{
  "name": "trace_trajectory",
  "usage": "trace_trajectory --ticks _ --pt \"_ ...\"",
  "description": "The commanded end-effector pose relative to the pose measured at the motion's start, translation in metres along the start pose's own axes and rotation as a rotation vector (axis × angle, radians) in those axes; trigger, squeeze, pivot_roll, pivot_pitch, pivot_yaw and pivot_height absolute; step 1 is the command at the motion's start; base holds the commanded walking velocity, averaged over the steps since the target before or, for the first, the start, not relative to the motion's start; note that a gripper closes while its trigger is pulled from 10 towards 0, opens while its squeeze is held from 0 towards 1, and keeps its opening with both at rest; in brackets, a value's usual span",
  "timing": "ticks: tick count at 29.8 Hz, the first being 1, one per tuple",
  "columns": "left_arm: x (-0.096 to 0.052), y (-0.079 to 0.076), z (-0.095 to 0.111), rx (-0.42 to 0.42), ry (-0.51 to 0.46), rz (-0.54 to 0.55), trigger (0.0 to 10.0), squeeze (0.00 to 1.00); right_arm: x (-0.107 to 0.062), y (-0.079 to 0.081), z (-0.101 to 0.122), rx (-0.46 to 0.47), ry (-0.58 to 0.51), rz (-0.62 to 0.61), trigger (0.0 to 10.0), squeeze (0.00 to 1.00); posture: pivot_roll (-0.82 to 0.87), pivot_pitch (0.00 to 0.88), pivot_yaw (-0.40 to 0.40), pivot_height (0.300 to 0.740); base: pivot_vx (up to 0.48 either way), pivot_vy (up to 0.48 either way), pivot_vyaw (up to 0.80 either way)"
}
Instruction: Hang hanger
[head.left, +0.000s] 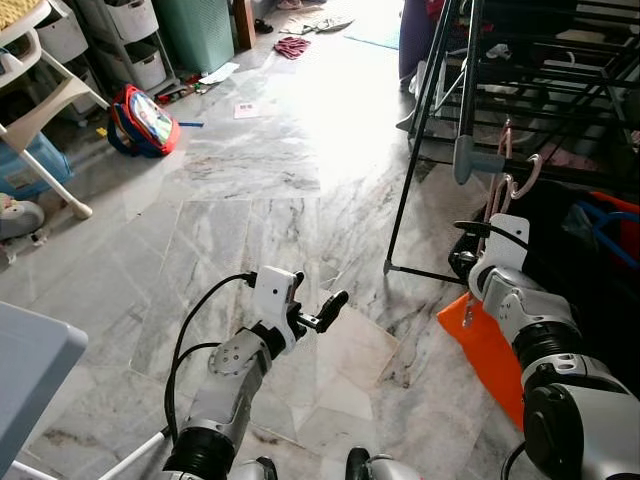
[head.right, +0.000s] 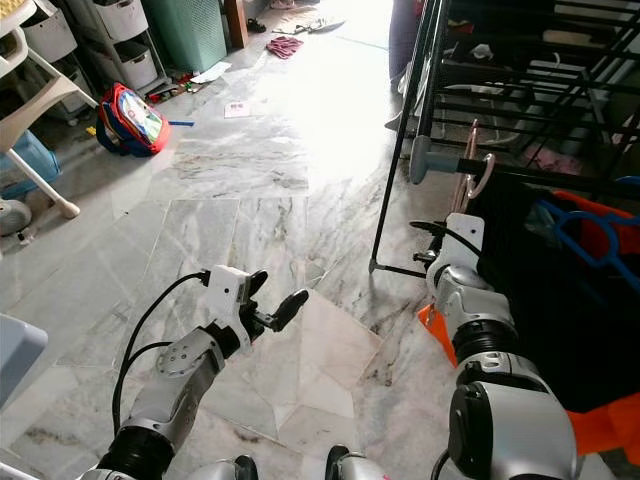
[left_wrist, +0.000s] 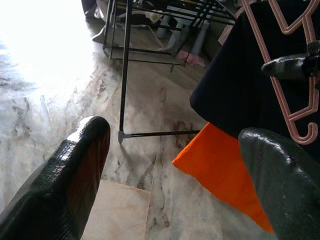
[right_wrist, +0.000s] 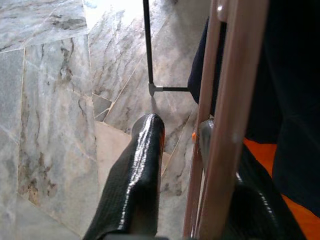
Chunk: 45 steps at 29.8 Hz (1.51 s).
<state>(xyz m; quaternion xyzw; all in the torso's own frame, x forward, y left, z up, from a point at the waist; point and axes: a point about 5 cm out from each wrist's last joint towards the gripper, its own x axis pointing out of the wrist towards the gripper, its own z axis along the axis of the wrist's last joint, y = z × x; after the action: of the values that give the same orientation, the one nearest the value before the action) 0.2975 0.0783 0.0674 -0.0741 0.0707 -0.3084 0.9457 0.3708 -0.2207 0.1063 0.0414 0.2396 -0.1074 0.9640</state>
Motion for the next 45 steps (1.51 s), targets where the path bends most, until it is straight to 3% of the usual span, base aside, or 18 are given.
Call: trace_trajectory --ticks 1,3,14,26,42,45 --pt "-0.003 0.000 -0.002 0.011 0.012 -0.003 10.0 0.00 0.000 -0.002 -0.004 -0.041 0.003 -0.011 10.0 1.00 -0.13 0.169 -0.002 0.740 0.000 0.000 0.00" --pt "-0.003 0.000 -0.002 0.013 0.012 -0.002 10.0 0.00 -0.002 -0.002 0.008 -0.130 -0.110 -0.024 10.0 1.00 -0.13 0.168 0.001 0.740 0.000 0.000 0.00" --pt "-0.004 0.002 -0.002 0.011 0.013 0.005 10.0 0.00 -0.020 0.002 0.016 -0.219 -0.281 -0.072 10.0 1.00 -0.14 0.171 0.008 0.740 0.000 0.000 0.00" --pt "-0.001 0.000 -0.003 0.014 0.025 -0.015 10.0 0.00 -0.044 0.004 -0.009 -0.229 -0.316 -0.099 10.0 1.00 -0.16 0.173 0.022 0.740 0.000 0.000 0.00" --pt "0.000 0.003 0.001 0.022 0.009 0.004 10.0 0.00 -0.064 0.018 -0.011 -0.300 -0.467 -0.076 10.0 1.00 -0.16 0.165 0.024 0.740 0.000 0.000 0.00" --pt "-0.002 0.009 0.006 0.067 -0.021 0.071 10.0 0.00 -0.075 0.017 -0.015 -0.291 -0.498 -0.078 10.0 1.00 -0.16 0.164 0.020 0.740 0.000 0.000 0.00"
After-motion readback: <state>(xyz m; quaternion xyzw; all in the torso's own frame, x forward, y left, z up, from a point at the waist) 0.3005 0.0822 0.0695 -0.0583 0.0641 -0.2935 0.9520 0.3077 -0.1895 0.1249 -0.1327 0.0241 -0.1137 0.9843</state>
